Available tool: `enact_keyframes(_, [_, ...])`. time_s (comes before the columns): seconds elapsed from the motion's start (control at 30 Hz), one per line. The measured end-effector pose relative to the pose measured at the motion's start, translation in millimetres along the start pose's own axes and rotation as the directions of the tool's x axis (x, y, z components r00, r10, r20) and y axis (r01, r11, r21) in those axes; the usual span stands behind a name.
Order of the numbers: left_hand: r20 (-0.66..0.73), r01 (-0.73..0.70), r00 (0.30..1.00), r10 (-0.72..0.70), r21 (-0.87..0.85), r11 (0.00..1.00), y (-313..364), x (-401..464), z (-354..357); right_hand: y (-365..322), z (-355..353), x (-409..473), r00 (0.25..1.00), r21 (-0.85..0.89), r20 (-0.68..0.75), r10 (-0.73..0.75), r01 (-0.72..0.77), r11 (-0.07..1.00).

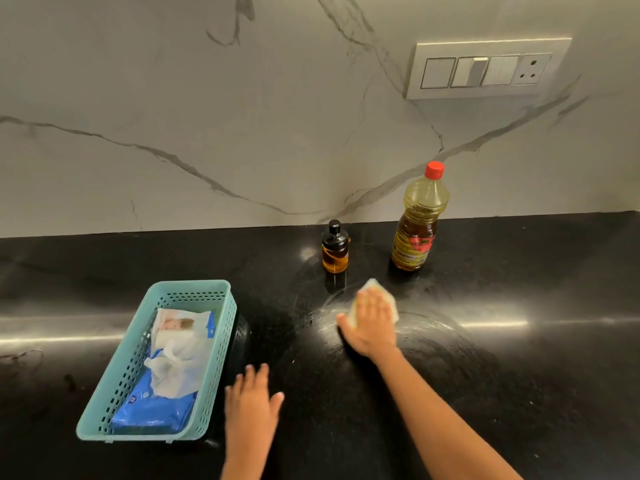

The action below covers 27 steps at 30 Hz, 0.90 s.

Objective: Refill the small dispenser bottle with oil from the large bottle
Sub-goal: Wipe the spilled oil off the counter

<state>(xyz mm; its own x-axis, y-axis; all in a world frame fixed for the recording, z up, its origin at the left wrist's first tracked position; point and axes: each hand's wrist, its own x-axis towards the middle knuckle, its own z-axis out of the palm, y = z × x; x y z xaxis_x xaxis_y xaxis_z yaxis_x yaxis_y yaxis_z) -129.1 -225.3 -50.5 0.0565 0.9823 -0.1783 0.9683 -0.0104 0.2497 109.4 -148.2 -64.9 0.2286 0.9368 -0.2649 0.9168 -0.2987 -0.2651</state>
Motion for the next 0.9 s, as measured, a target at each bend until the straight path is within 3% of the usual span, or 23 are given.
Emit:
enact_keyframes(0.07, [0.118,0.056,0.992,-0.049,-0.054,0.997,-26.7,-6.8,-4.7,-30.4,15.3,-19.8,0.977,-0.053,0.062,-0.206,0.209,0.976])
enact_keyframes(0.13, [0.204,0.058,0.979,-0.021,-0.178,0.982,-40.2,-13.0,-4.2,-33.5,37.0,-61.8,0.890,-0.120,0.024,-0.456,0.455,0.882])
enact_keyframes(0.23, [0.224,0.062,0.975,-0.006,-0.245,0.968,-43.7,-15.8,-3.7,14.3,32.1,-118.7,0.790,-0.029,0.078,-0.608,0.611,0.791])
enact_keyframes(0.3, [0.201,0.050,0.980,-0.003,-0.225,0.973,-41.4,-16.7,-5.4,71.9,14.7,-115.8,0.865,-0.039,-0.014,-0.502,0.501,0.865])
enact_keyframes(0.37, [0.196,0.041,0.981,-0.005,-0.183,0.982,-38.1,-16.9,-7.4,123.1,-4.1,-85.9,0.955,0.001,-0.134,-0.263,0.265,0.964])
enact_keyframes(0.43, [0.214,0.046,0.977,-0.014,-0.143,0.989,-34.2,-16.8,-10.8,128.4,-15.2,-48.3,0.996,-0.027,-0.091,-0.026,0.024,0.999])
enact_keyframes(0.5, [0.221,0.049,0.975,-0.026,-0.098,0.994,-28.9,-16.0,-15.2,85.4,-17.5,-19.4,0.998,-0.057,-0.035,0.053,-0.055,0.997])
enact_keyframes(0.6, [0.201,0.043,0.979,-0.025,-0.083,0.996,-23.5,-15.9,-17.8,-11.4,2.5,-16.7,0.983,-0.157,0.017,-0.182,0.182,0.971])
enact_keyframes(0.7, [0.217,0.027,0.976,-0.009,-0.081,0.996,-25.5,-24.5,-19.6,-77.6,37.1,-73.3,0.835,-0.198,0.168,-0.525,0.550,0.811])
enact_keyframes(0.83, [0.266,-0.008,0.963,0.032,-0.091,0.996,-32.7,-35.6,-21.7,-44.2,48.8,-140.0,0.575,-0.089,0.255,-0.777,0.814,0.574])
enact_keyframes(0.87, [0.279,-0.010,0.960,0.035,-0.090,0.996,-33.4,-36.3,-22.5,-21.4,40.8,-141.3,0.571,-0.076,0.227,-0.789,0.818,0.570])
enact_keyframes(0.9, [0.286,-0.011,0.958,0.035,-0.084,0.996,-33.1,-36.4,-23.3,3.5,25.9,-139.5,0.632,-0.059,0.169,-0.756,0.772,0.632])
